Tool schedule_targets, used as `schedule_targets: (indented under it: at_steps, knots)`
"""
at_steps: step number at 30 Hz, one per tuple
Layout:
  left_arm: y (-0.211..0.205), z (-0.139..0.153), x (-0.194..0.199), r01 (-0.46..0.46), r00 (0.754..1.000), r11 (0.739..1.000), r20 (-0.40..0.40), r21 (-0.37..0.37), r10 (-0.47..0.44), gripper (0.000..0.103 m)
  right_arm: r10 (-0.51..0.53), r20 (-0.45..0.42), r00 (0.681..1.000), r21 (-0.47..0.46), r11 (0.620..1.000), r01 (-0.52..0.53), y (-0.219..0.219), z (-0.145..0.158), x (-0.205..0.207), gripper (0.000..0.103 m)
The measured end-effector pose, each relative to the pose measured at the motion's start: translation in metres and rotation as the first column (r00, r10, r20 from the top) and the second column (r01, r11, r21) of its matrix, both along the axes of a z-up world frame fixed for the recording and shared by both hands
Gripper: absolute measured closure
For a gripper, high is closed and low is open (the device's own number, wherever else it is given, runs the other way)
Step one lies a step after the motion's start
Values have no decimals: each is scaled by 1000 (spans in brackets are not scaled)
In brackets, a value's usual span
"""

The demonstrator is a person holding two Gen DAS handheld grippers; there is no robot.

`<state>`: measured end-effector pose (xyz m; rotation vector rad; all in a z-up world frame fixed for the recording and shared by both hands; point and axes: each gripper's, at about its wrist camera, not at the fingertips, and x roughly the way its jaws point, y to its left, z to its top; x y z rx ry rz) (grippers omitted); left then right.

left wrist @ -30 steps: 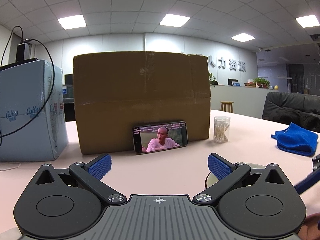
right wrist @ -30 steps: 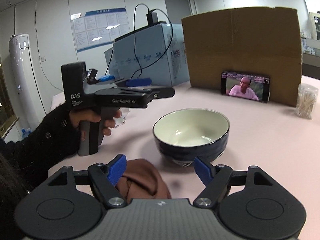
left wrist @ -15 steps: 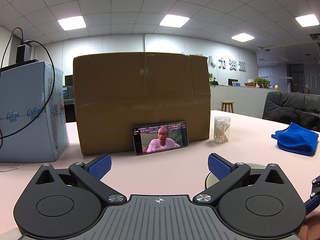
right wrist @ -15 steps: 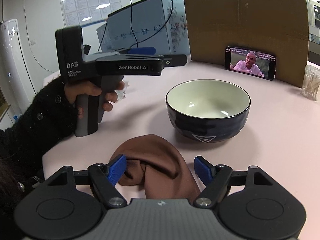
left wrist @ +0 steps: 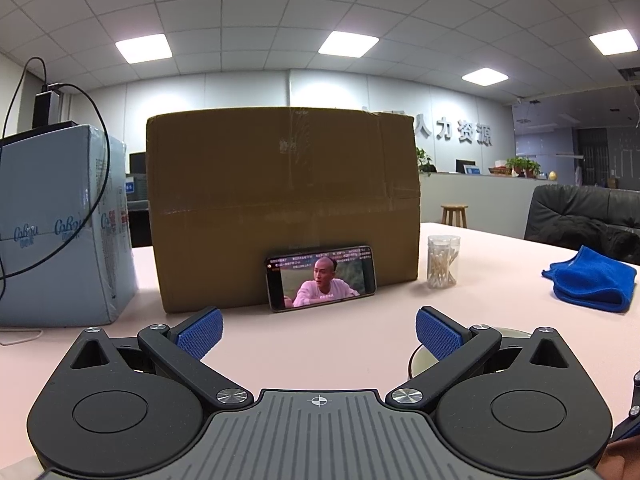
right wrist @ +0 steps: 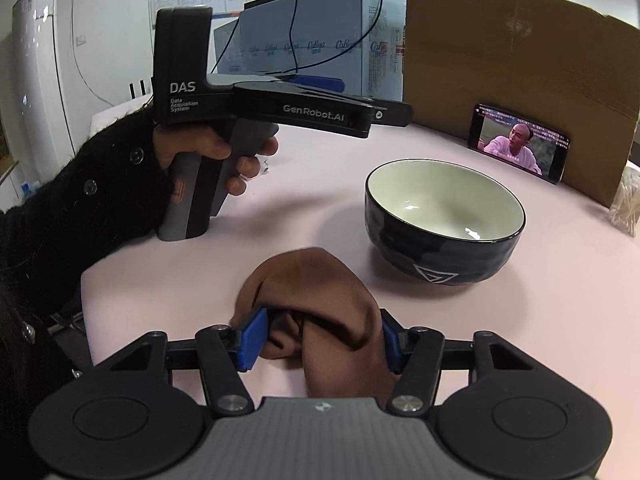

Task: Clean bowl
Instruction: 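Close the right gripper on the brown cloth, then lift the brown cloth with the right gripper and carry it over the bowl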

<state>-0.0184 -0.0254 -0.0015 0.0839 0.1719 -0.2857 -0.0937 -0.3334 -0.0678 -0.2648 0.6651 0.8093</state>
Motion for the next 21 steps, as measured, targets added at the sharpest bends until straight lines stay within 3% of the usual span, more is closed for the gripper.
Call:
schedule_targets:
  at_steps: [5,7,9,16,21]
  knots:
    - [0,0,0,-1,1000,1000,-3,-4,1,0,-3,-10,1000,1,1000,3,1,1,1,47]
    - [0,0,0,-1,1000,1000,-5,-5,1,0,2,-8,1000,4,1000,-2,1,2,1,62]
    - [1,0,0,-2,1000,1000,-6,-6,2,0,-2,-3,1000,13,1000,2,0,4,1,87]
    - [2,0,1,-8,1000,1000,-14,-11,8,0,-38,46,998,52,998,35,-8,15,1,92]
    - [2,0,2,-10,1000,1000,-18,-11,9,0,-111,72,991,150,984,99,-25,33,8,92]
